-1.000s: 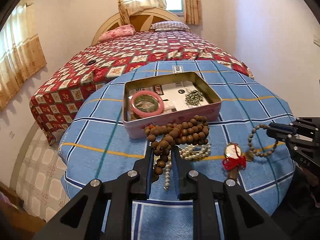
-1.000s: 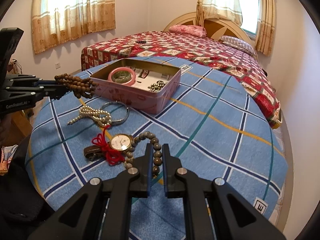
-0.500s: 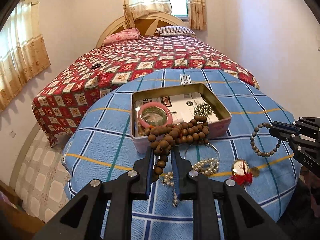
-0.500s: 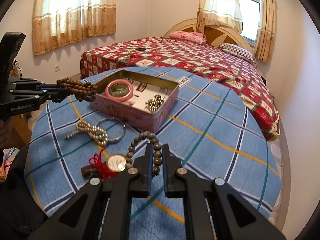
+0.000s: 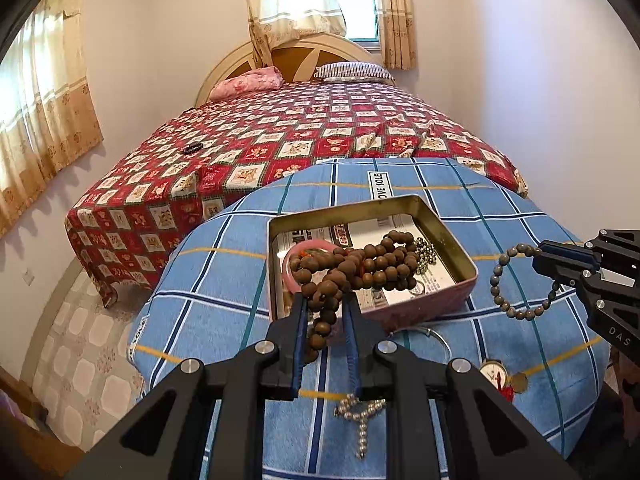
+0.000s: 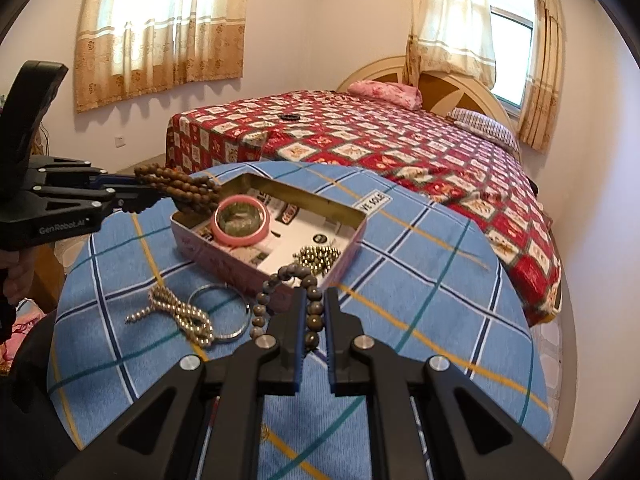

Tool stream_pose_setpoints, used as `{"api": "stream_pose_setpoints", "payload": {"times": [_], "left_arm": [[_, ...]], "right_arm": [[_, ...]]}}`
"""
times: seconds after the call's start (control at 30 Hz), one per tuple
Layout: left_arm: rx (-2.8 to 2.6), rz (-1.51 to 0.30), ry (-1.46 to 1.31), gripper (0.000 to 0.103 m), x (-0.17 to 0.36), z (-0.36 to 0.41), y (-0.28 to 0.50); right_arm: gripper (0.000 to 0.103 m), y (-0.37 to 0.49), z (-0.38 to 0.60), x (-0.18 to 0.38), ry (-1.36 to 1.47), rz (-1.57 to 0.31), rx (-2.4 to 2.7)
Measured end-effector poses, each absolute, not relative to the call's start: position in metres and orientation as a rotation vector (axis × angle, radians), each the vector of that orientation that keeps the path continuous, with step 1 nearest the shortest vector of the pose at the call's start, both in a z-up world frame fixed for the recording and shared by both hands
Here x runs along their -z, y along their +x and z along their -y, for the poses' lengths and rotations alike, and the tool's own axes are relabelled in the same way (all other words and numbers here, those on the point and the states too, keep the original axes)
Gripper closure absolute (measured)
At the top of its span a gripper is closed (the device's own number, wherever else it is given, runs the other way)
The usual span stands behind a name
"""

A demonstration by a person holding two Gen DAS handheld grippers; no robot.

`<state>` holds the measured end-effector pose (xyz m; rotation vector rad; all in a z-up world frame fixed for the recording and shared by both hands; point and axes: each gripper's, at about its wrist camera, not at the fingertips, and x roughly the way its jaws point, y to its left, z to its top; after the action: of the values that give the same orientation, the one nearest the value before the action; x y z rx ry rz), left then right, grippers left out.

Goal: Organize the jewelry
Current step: 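Lift and carry the wooden beads and grey bracelet over the tin with both tools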

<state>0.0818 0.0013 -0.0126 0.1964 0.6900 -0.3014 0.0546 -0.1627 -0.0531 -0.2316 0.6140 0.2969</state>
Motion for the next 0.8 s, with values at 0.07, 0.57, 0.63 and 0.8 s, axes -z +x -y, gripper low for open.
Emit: {"api": "stream_pose_setpoints", "payload": {"times": [0.07, 0.57, 0.63, 0.8], "left_arm": [[0.297, -0.688, 0.201, 0.086, 0.012, 0.0, 0.085], [0.278, -0.691, 0.226, 0.086, 0.014, 0.004, 0.114], [0.277, -0.692, 0.228, 0.086, 0.014, 0.004, 0.119], [0.274, -0.692, 0.233, 0.086, 0.014, 0.006, 0.129]], "right_arm": [[0.093, 0.058, 0.162, 0.052, -0.232, -0.614, -0.297], [0.093, 0.087, 0.15, 0.047, -0.255, -0.616, -0.309], [0.093, 0.089, 0.148, 0.047, -0.26, -0.617, -0.311], [0.093, 0.097, 0.145, 0.049, -0.267, -0.625, -0.311]]}}
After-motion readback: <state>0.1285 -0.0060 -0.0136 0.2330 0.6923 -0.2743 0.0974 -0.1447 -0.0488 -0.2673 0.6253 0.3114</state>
